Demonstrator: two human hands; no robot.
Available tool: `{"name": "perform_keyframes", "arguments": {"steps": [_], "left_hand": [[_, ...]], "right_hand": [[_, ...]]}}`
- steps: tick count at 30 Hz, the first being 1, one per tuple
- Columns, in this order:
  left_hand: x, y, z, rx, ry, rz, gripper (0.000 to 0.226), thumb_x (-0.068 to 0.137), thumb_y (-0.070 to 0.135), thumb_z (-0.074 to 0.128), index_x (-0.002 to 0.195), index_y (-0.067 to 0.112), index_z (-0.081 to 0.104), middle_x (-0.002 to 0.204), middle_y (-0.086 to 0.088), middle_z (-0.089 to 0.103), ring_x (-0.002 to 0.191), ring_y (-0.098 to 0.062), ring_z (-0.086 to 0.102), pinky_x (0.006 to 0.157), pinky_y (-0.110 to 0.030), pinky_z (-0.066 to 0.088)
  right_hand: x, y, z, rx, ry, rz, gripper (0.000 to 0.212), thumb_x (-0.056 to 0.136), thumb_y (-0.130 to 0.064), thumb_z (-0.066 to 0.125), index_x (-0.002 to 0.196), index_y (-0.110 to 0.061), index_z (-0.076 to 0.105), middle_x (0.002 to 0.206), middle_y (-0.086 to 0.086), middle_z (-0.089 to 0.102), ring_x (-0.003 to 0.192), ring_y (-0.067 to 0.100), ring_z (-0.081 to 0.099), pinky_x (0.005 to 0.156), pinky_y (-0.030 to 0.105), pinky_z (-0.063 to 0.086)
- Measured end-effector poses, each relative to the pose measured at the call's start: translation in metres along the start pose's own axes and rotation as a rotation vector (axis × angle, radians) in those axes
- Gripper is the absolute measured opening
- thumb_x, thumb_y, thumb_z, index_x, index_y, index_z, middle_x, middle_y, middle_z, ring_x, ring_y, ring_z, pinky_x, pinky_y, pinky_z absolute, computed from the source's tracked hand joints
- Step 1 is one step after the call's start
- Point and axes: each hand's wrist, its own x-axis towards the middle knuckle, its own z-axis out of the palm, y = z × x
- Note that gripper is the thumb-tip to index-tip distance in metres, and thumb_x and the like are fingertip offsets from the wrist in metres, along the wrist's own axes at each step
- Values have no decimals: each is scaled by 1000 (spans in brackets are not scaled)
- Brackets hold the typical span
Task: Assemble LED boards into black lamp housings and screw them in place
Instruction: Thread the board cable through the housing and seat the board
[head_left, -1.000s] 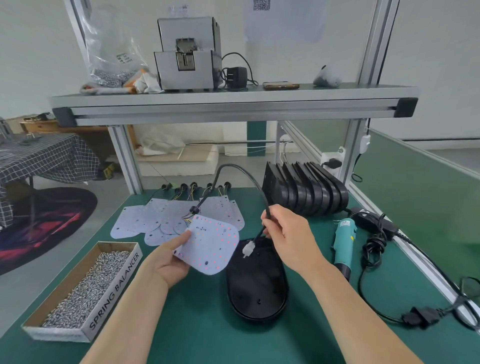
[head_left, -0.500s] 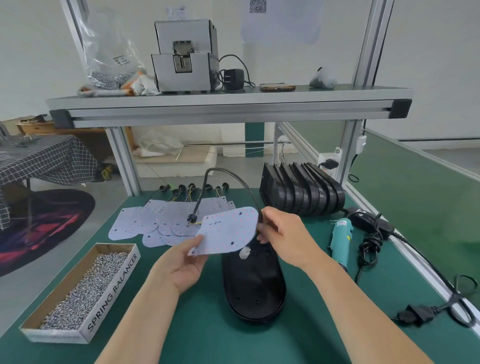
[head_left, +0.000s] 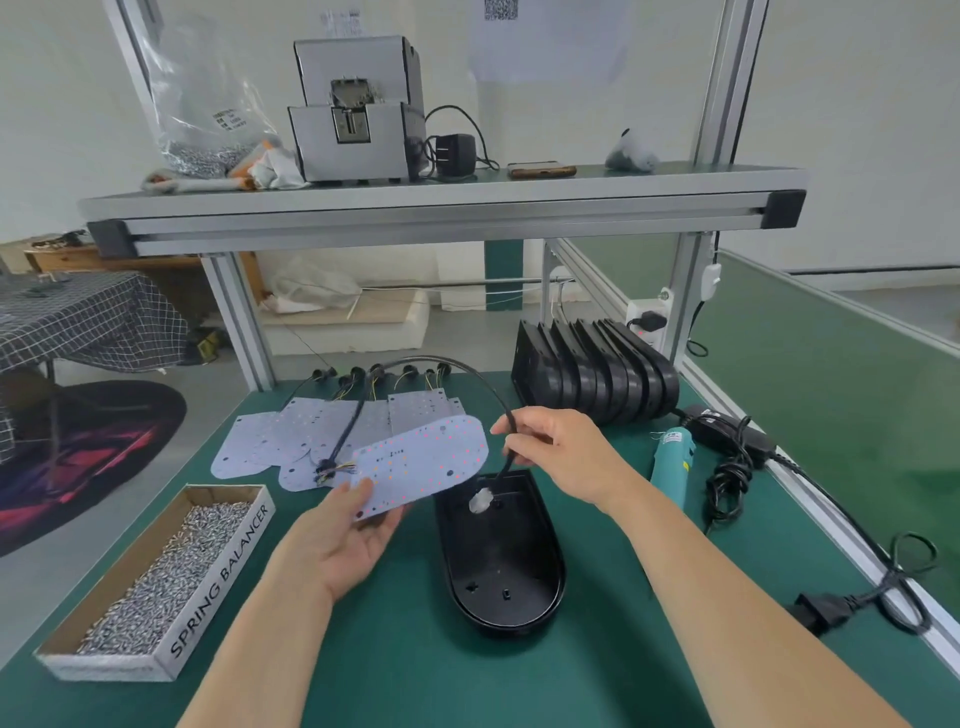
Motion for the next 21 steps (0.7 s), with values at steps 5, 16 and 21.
{"name": "perform_keyframes", "arguments": {"steps": [5,16,21], "left_hand": [[-14,17,-5,215,-197,-80,44,76,-10,58,112,14,66,102,-10,76,72,-21,74,56,-27,59],[0,10,-6,-130,39,-134,9,80,13,74,84,16,66,63,1,58,72,-13,53,86,-41,47],[-1,4,0,-516,-38,-30,24,73,-1,68,95,7,66,104,-10,60,89,-22,67,80,-45,56]], "right_hand": [[3,1,4,-29,6,-31,19,98,-11,61,109,-18,75,92,8,76,94,26,72,96,42,56],[-2,3,16,91,79,31,4,91,-17,72,91,-16,76,75,6,75,66,7,68,71,22,58],[-4,3,21,161,77,67,10,94,-17,69,88,-12,75,73,-4,72,66,6,66,67,20,56]]}}
